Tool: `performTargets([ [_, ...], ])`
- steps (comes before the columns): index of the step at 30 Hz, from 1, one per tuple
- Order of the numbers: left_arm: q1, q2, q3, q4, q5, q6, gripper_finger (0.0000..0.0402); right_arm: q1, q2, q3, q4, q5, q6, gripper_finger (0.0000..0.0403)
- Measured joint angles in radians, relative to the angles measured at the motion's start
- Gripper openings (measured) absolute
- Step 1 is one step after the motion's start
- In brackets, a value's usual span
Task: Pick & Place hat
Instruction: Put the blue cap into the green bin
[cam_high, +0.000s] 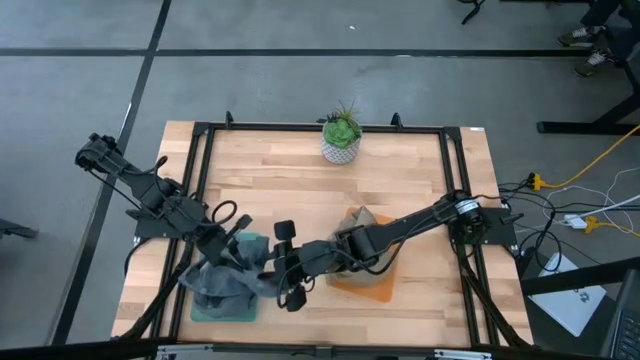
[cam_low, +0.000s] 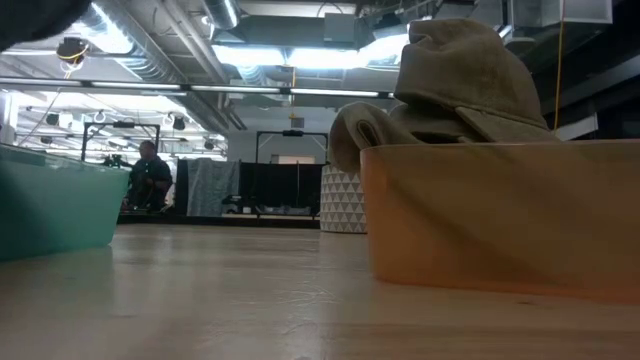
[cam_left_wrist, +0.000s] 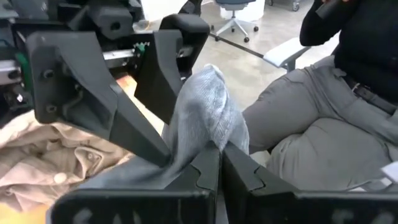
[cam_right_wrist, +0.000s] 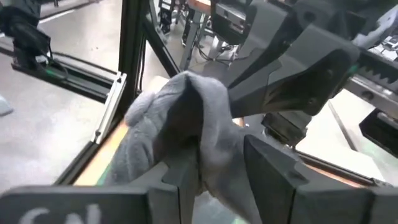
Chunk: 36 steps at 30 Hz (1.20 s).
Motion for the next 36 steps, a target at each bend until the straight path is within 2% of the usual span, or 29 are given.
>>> performTargets([
  [5, 0.0, 0.0, 0.0, -0.01, -0.002, -0.043, 0.0003, 0.0, 0.0, 0.0, 0.008, 0.0, 0.043, 0.0113],
  [11, 0.0, 0.0, 0.0, -0.01, -0.002, -0.086, 0.0003, -0.004, 0.0, 0.0, 0.008, -0.001, 0.065, 0.0014],
  [15, 0.0, 0.0, 0.0, -0.02, -0.002, -0.121, 0.0003, -0.005, 0.0, 0.0, 0.005, 0.004, 0.092, 0.0014],
  [19, 0.001, 0.0, 0.0, -0.046, -0.018, -0.179, 0.0003, -0.003, 0.001, 0.0, -0.026, 0.062, 0.126, 0.0006],
  [29, 0.002, -0.006, 0.002, -0.147, -0.114, -0.3, 0.0003, -0.014, 0.002, 0.0, -0.093, 0.168, 0.169, 0.0003],
  [33, 0.002, -0.009, 0.002, -0.15, -0.121, -0.343, 0.0005, -0.017, 0.002, 0.0, -0.103, 0.177, 0.175, 0.0002],
  [36, 0.0, -0.009, 0.002, -0.159, -0.167, -0.375, 0.0014, -0.021, 0.002, 0.0, -0.108, 0.193, 0.174, 0.0002],
])
